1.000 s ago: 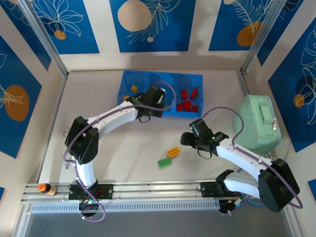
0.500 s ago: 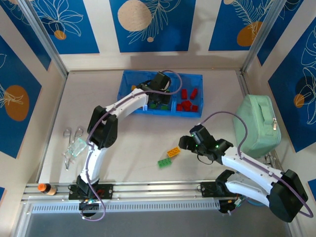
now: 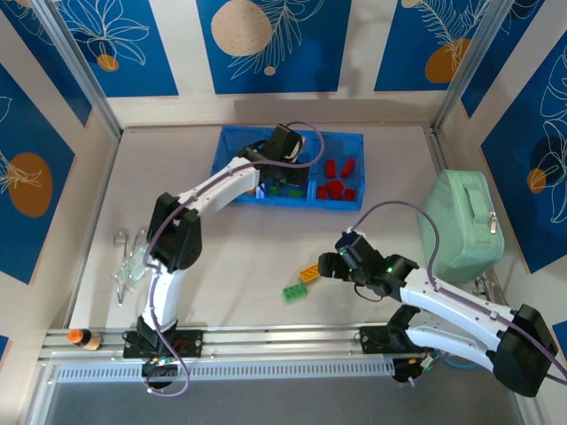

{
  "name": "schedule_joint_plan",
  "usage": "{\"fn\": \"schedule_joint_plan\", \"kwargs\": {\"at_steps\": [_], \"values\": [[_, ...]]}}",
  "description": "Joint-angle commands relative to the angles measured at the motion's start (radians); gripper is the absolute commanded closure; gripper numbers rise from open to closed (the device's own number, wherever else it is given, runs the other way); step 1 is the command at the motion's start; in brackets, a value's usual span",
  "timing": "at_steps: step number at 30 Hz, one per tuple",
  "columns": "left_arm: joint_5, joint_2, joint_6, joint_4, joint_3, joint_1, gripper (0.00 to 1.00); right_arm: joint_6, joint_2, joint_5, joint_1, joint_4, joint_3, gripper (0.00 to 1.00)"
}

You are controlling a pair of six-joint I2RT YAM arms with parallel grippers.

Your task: Sort the legos into containers by color

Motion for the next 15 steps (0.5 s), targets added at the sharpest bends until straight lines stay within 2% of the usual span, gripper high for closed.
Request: {"fn": "schedule_joint_plan", "kwargs": {"at_steps": [1,3,7,15], "values": [[0.023,-0.154,-0.004,0.088,-0.116,-0.009,0.49,-0.144,0.004,-0.032,0.02,-0.009,0.069,0.15],[0.008,-0.228,-0.003,0.131,-0.214,-0.008,0.49,-0.173,0.03,-0.07,0.034,-0.019,0.097,0.13],[-0.035,-0.34,0.013,0.194,-0.371,-0.006,0.5,-0.152,0.131,-0.043,0.102,-0.074,0.163,0.12],[-0.079,-0.513,-0.039,0.247,-0.652,0.012,0.5,-0.012,0.353,-0.006,0.261,-0.139,0.275,0.1]]}}
